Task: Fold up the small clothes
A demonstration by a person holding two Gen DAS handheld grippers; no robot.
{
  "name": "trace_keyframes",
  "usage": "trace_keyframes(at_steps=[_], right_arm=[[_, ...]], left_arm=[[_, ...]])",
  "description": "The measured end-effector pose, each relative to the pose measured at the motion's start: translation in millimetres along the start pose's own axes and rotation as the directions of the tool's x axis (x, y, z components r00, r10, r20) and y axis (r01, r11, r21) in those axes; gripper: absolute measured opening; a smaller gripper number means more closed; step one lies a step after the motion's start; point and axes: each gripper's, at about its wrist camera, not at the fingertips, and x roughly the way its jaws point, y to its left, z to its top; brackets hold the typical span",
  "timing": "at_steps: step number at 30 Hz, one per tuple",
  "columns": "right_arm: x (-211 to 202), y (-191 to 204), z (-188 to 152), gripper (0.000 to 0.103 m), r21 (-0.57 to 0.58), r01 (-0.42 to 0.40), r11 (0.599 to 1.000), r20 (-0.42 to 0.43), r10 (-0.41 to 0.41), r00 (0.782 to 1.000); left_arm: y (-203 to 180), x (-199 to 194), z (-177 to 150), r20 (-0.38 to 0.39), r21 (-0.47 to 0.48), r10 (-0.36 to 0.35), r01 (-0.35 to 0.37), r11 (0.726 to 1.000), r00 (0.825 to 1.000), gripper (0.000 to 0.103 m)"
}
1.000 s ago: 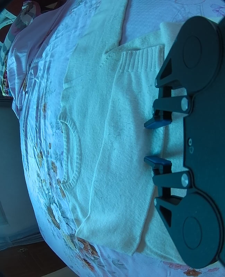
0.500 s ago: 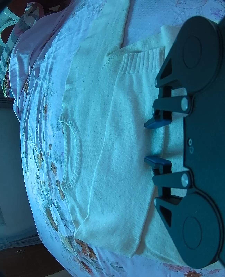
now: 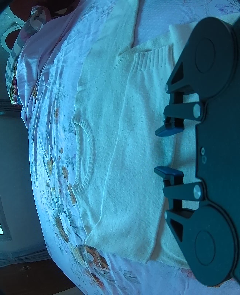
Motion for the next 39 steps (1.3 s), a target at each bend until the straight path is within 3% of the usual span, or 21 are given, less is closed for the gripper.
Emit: trace_keyframes(at_steps=[6, 12, 16, 19, 21, 22, 27, 30, 33, 35, 39], right_arm=[[-5, -39, 11, 0.029, 0.217, -0.031, 0.976, -0.002, 0.032, 0.999], [-25, -56, -1, 0.030, 0.239, 0.008, 0.971, -0.024, -0.003, 1.000], [-26, -61, -8, 0.045, 0.265, -0.001, 0.964, -0.015, 0.005, 1.000], [-21, -59, -5, 0.045, 0.289, -0.002, 0.957, 0.043, -0.011, 0.999], [-11, -60, -1, 0.032, 0.333, 0.000, 0.943, 0.064, -0.023, 0.998], [-8, -60, 1, 0.010, 0.348, -0.006, 0.938, 0.073, -0.020, 0.997], [-13, -35, 11, 0.007, 0.307, -0.096, 0.947, 0.168, 0.046, 0.985], [-24, 18, 19, 0.007, 0.190, -0.198, 0.962, 0.224, 0.154, 0.962], [-31, 94, 18, 0.007, 0.051, -0.327, 0.943, 0.218, 0.310, 0.926], [-33, 147, 7, 0.007, -0.031, -0.412, 0.911, 0.184, 0.411, 0.893], [-28, 259, -41, 0.007, -0.146, -0.584, 0.798, 0.038, 0.595, 0.803]], left_arm=[[2, 3, 0, 0.000, -0.002, 0.001, -0.001, 1.000, 1.000, 0.033], [0, 5, -2, 0.000, 0.007, 0.001, -0.001, 1.000, 1.000, 0.033], [-2, 5, -2, 0.000, 0.005, -0.001, 0.001, 1.000, 1.000, 0.033], [-2, 5, -3, 0.000, 0.015, 0.001, -0.001, 1.000, 1.000, 0.033], [-2, 5, -3, -0.003, 0.012, 0.001, -0.001, 1.000, 1.000, 0.033], [-2, 4, -3, -0.002, 0.011, -0.001, 0.001, 1.000, 1.000, 0.033], [0, 2, -2, 0.008, 0.022, -0.009, 0.009, 1.000, 1.000, 0.033], [7, -4, 0, 0.023, 0.017, -0.018, 0.018, 1.000, 1.000, 0.033], [20, -12, 3, 0.037, -0.005, -0.023, 0.023, 1.000, 0.999, 0.033], [34, -18, 6, 0.045, -0.026, -0.017, 0.018, 0.999, 0.999, 0.033], [70, -29, 4, 0.053, -0.078, 0.014, -0.010, 0.997, 0.998, 0.033]])
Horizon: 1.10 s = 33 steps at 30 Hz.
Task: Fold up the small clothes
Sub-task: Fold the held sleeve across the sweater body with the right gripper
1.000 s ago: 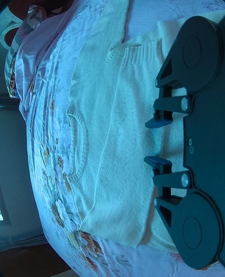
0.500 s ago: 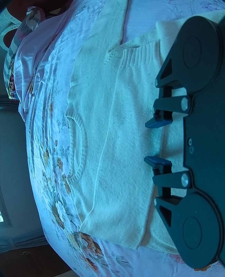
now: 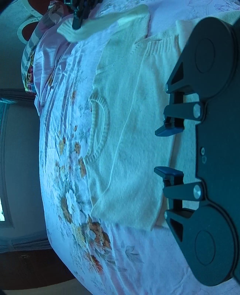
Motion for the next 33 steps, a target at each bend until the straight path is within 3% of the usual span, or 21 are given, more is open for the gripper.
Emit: trace_keyframes(at_steps=[4, 7, 8, 10, 12, 15, 17, 21, 23, 25, 26, 29, 33], right_arm=[[52, 64, -72, 0.007, -0.057, -0.156, 0.986, -0.194, 0.142, 0.971], [83, 83, -132, 0.008, -0.101, -0.231, 0.968, -0.403, 0.173, 0.899], [90, 87, -150, 0.019, -0.133, -0.224, 0.965, -0.461, 0.140, 0.876], [91, 85, -166, 0.042, -0.140, -0.237, 0.961, -0.488, 0.141, 0.862], [81, 80, -165, 0.046, -0.117, -0.276, 0.954, -0.463, 0.193, 0.865], [68, 76, -155, 0.046, -0.179, -0.228, 0.957, -0.396, 0.142, 0.907], [53, 71, -147, 0.046, -0.166, -0.204, 0.965, -0.363, 0.132, 0.922], [35, 51, -134, 0.046, -0.123, -0.149, 0.981, -0.325, 0.102, 0.940], [22, 43, -130, 0.046, -0.114, -0.129, 0.985, -0.303, 0.090, 0.949], [12, 36, -126, 0.046, -0.106, -0.112, 0.988, -0.282, 0.078, 0.956], [8, 32, -124, 0.046, -0.102, -0.102, 0.990, -0.274, 0.070, 0.959], [-3, 22, -118, 0.046, -0.094, -0.074, 0.993, -0.238, 0.049, 0.970], [-13, 15, -108, 0.046, -0.127, -0.006, 0.992, -0.176, -0.016, 0.984]], left_arm=[[46, -8, -4, -0.013, -0.083, 0.026, -0.027, 0.996, 1.000, 0.033], [73, -10, -9, -0.029, -0.145, -0.004, -0.001, 0.989, 1.000, 0.033], [80, -10, -10, -0.032, -0.165, -0.026, 0.020, 0.986, 0.999, 0.033], [89, -9, -13, -0.038, -0.214, -0.096, 0.086, 0.973, 0.995, 0.033], [91, -8, -15, -0.037, -0.253, -0.166, 0.151, 0.955, 0.985, 0.033], [86, 0, -17, -0.048, -0.301, -0.279, 0.253, 0.919, 0.959, 0.033], [79, 12, -21, -0.080, -0.340, -0.336, 0.292, 0.894, 0.938, 0.033], [71, 31, -31, -0.078, -0.401, -0.393, 0.332, 0.854, 0.916, 0.030], [69, 41, -33, -0.062, -0.444, -0.420, 0.352, 0.824, 0.905, 0.025], [68, 49, -35, -0.044, -0.487, -0.433, 0.359, 0.796, 0.900, 0.009], [66, 52, -35, -0.037, -0.494, -0.429, 0.357, 0.793, 0.903, 0.004], [61, 38, -31, 0.045, -0.473, -0.355, 0.333, 0.816, 0.934, 0.003], [68, -3, -22, 0.184, -0.417, -0.282, 0.335, 0.845, 0.942, 0.002]])
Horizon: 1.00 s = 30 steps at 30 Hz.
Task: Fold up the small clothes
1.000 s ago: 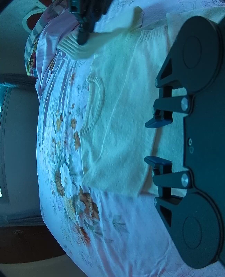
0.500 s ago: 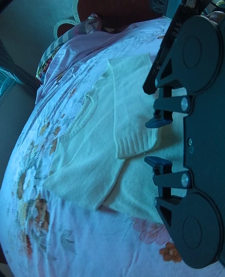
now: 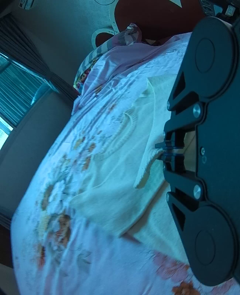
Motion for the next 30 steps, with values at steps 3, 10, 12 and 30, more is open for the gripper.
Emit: trace_keyframes(at_steps=[3, 10, 12, 30], right_arm=[[0, -6, 5, 0.046, 0.002, 0.031, 1.000, 0.020, -0.031, 0.999], [26, 0, 16, 0.046, -0.075, 0.133, 0.988, 0.007, -0.133, 0.991], [34, 1, 21, 0.046, -0.102, 0.158, 0.982, 0.015, -0.157, 0.987], [83, -1, 5, 0.046, -0.270, 0.310, 0.912, -0.057, -0.336, 0.940]], left_arm=[[12, -19, 3, 0.043, 0.014, 0.032, -0.033, 0.999, 0.999, 0.002], [44, -4, -15, -0.037, 0.004, 0.144, -0.144, 0.990, 0.989, 0.003], [42, -2, -16, -0.045, 0.032, 0.154, -0.153, 0.988, 0.987, 0.003], [31, 15, -12, -0.117, 0.139, 0.227, -0.210, 0.968, 0.967, 0.019]])
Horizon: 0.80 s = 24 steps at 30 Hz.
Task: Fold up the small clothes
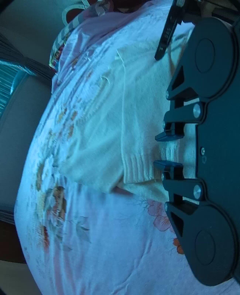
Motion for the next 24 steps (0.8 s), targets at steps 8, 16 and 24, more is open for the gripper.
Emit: trace_keyframes(at_steps=[8, 16, 24], right_arm=[[-4, 9, -5, 0.046, -0.063, 0.022, 0.998, -0.017, -0.023, 1.000], [-30, 28, -20, 0.046, -0.134, 0.018, 0.991, -0.021, -0.021, 1.000], [-78, 32, -49, 0.047, -0.089, -0.042, 0.995, -0.012, 0.041, 0.999]], left_arm=[[-3, 5, 0, -0.008, 0.009, 0.014, -0.014, 1.000, 1.000, 0.026], [-12, -5, -9, -0.018, 0.072, 0.034, -0.033, 0.997, 0.999, 0.029], [-18, -40, -34, -0.053, 0.110, 0.036, -0.030, 0.994, 0.998, 0.029]])
